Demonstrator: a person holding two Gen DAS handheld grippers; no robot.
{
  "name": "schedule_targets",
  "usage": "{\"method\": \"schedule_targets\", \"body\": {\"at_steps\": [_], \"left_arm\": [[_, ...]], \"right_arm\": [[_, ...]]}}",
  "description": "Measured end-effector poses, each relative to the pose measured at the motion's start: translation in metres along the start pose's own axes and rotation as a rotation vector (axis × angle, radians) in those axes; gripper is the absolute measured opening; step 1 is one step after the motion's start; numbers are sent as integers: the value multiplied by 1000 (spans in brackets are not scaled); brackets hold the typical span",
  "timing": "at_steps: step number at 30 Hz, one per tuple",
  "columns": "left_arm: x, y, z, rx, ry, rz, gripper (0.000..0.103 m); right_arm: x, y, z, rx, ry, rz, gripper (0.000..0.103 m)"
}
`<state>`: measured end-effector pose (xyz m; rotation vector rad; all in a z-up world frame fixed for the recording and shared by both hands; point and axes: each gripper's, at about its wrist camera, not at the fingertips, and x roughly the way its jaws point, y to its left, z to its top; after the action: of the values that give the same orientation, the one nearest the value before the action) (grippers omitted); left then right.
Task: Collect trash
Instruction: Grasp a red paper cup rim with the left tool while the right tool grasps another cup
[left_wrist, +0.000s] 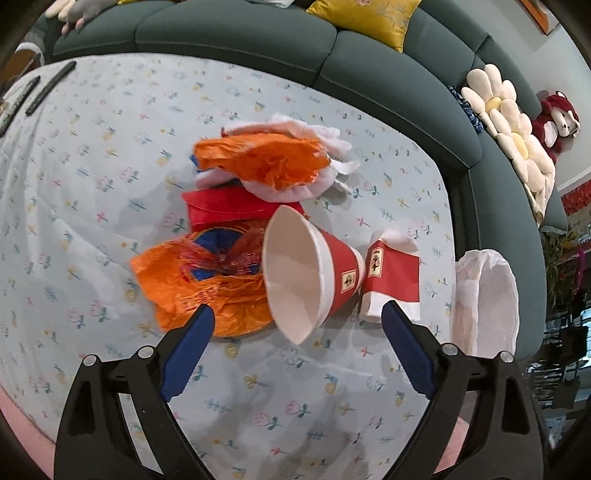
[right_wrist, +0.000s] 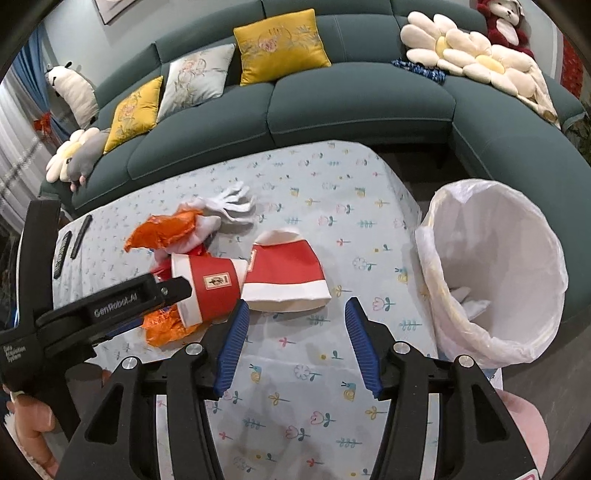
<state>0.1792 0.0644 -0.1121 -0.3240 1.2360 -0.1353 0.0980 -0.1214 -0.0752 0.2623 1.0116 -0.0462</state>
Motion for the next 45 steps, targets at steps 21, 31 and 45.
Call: {"method": "schedule_targets", "body": {"at_steps": [21, 31, 45], "left_arm": [[26, -22, 7, 84, 50, -30, 15], [0, -24, 8, 136, -24, -45, 2], [6, -8, 7, 113, -8, -29, 2]], "right_arm": [[52, 7, -7, 51, 117, 71, 51], [64, 2, -5, 123, 142, 147, 43], [100, -7, 1, 278, 196, 241, 30]]}}
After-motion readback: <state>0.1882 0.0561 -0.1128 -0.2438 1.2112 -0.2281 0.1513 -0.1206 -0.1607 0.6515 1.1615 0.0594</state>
